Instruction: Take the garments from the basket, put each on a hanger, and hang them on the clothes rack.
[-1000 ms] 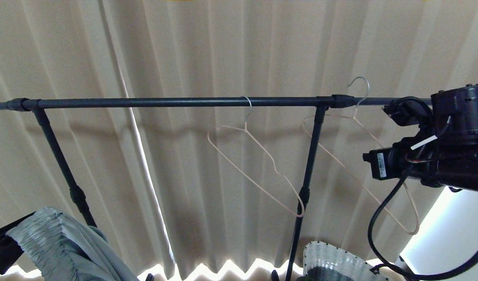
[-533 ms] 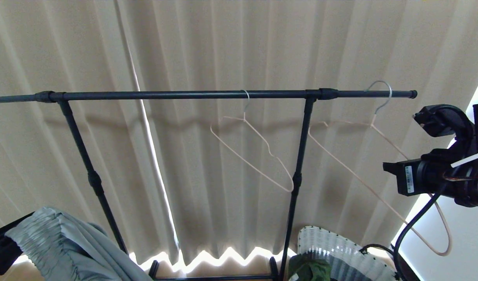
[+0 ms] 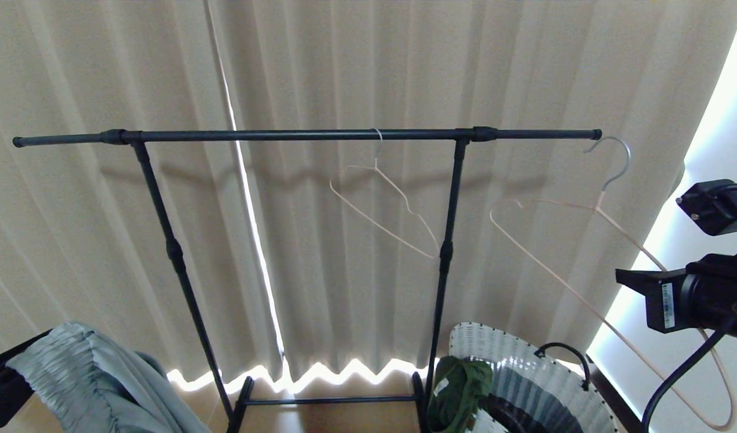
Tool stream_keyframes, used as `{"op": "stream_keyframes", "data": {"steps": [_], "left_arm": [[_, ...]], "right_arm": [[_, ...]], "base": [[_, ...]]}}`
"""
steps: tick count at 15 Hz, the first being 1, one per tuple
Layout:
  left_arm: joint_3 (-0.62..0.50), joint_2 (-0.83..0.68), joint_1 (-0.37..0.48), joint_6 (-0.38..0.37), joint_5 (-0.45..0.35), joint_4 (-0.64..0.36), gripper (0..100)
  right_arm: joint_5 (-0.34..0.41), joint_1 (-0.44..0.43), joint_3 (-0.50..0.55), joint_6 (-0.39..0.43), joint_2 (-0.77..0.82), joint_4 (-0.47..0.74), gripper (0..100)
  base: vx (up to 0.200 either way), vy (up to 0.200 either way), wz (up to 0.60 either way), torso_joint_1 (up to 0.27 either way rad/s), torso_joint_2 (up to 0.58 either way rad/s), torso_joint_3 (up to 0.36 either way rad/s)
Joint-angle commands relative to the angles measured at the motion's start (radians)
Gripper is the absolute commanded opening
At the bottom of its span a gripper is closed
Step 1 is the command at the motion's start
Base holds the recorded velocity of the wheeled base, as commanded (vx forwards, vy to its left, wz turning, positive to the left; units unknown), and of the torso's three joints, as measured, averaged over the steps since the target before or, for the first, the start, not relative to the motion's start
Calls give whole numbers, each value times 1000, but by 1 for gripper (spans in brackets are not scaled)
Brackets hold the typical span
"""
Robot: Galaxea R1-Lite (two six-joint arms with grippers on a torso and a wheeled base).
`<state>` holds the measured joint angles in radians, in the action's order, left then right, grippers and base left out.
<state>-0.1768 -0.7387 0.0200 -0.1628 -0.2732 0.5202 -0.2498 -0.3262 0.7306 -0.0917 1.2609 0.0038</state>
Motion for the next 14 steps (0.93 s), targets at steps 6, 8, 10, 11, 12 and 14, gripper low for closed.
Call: {"op": "stream_keyframes", "data": {"steps": [6, 8, 10, 11, 12, 14], "left_arm": [[10, -2, 3, 0, -3, 1, 0], [5, -2, 5, 2, -3, 1, 0], [5, -2, 5, 2, -3, 1, 0], [5, -1, 5, 2, -3, 1, 0], [5, -1, 5, 2, -3, 1, 0], [7, -1, 5, 2, -3, 1, 0]], "right_arm": [[6, -1, -30, -3, -34, -1, 0], [7, -1, -31, -3, -35, 1, 0], [7, -1, -36, -5, -37, -1, 0], [7, -1, -36, -5, -40, -1, 0], [9, -1, -36, -5, -43, -1, 0], [9, -1, -36, -3, -47, -1, 0]], "base": [[0, 0, 0, 0, 0, 0], [0, 0, 0, 0, 0, 0], [0, 100, 0, 1, 1, 1], [0, 200, 0, 7, 2, 2], [0, 200, 0, -2, -2, 2], [0, 200, 0, 5, 2, 2]]}}
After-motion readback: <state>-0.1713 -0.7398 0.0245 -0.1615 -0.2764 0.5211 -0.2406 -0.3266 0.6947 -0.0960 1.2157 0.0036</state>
